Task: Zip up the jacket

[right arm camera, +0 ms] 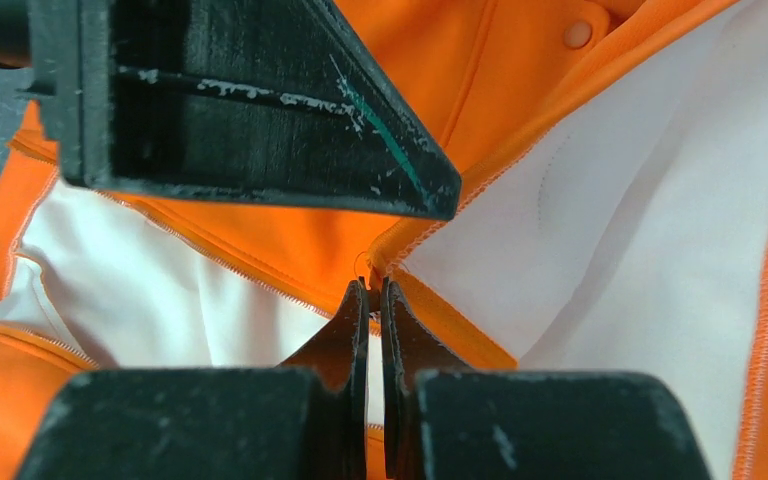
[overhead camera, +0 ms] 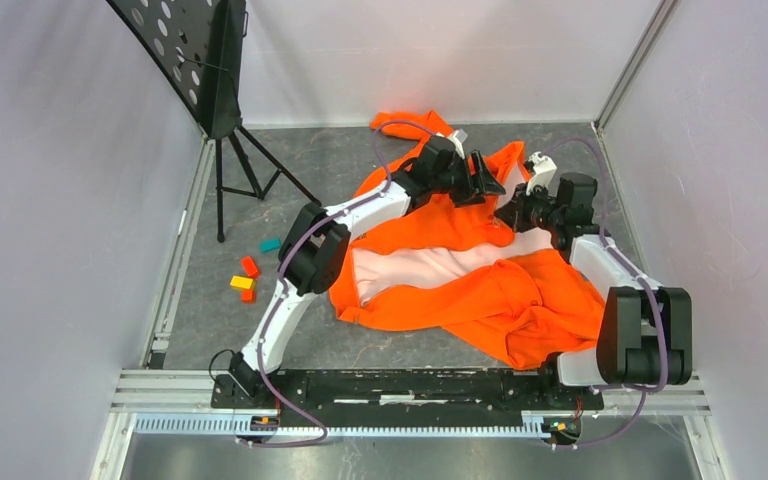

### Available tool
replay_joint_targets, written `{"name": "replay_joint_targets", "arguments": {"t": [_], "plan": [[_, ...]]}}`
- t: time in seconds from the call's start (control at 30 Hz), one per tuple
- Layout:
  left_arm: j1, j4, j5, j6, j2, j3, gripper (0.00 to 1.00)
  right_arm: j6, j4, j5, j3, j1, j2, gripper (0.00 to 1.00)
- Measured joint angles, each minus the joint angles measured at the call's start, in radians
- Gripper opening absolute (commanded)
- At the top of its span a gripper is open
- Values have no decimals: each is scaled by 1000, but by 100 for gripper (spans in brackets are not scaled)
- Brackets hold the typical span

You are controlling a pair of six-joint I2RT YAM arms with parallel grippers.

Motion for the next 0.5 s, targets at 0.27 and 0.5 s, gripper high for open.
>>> {"name": "replay_joint_targets", "arguments": {"t": [0.27,0.5], "plan": [[-41,-37,-69,-2,-21,-8,64,-18,-6,47,-4,13,-49,0],[-50,-68,-107,-28,-21,-35,49,-21,-19,60,-15,23,-51,0]]}}
